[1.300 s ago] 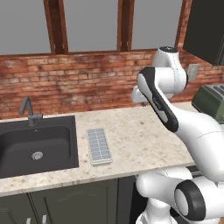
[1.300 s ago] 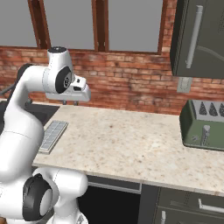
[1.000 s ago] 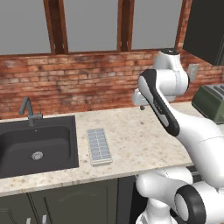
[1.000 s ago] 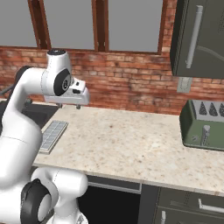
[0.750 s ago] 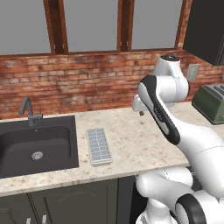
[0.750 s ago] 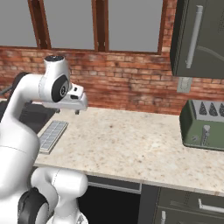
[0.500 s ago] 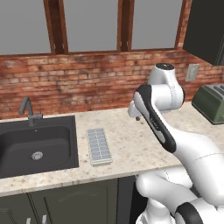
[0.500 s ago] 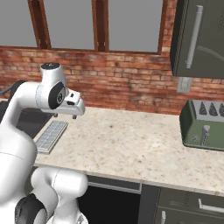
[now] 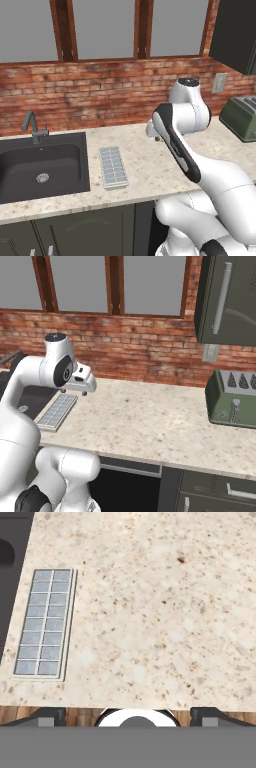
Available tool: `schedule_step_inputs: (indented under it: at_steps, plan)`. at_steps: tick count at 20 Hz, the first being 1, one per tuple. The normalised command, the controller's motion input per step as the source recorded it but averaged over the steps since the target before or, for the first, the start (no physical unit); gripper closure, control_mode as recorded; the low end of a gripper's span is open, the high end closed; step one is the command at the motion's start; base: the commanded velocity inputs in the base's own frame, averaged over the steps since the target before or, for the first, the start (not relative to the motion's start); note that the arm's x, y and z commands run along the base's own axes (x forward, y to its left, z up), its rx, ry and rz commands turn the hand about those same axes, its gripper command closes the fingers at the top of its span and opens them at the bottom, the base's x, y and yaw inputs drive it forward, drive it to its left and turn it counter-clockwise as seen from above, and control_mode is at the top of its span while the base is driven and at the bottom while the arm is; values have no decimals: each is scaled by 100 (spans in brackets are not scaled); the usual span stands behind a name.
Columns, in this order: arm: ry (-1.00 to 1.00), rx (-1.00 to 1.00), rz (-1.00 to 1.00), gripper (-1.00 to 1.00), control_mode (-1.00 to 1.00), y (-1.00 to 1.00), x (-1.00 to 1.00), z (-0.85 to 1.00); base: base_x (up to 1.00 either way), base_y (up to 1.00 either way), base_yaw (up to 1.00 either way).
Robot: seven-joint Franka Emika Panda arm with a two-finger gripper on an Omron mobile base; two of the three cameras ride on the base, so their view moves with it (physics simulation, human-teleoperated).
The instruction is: The ice cube tray has been filled with water. Take the tray and place it in the freezer to make ice. Close the freezer door after placing the tray.
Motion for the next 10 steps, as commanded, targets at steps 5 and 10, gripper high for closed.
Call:
schedule_step_inputs:
  at_steps: [5, 10]
  plan:
    - [0, 0, -6, -100, -100, 8, 0, -17, 0, 0, 0]
    - [0, 0, -13, -100, -100, 31, 3, -19, 0, 0, 0]
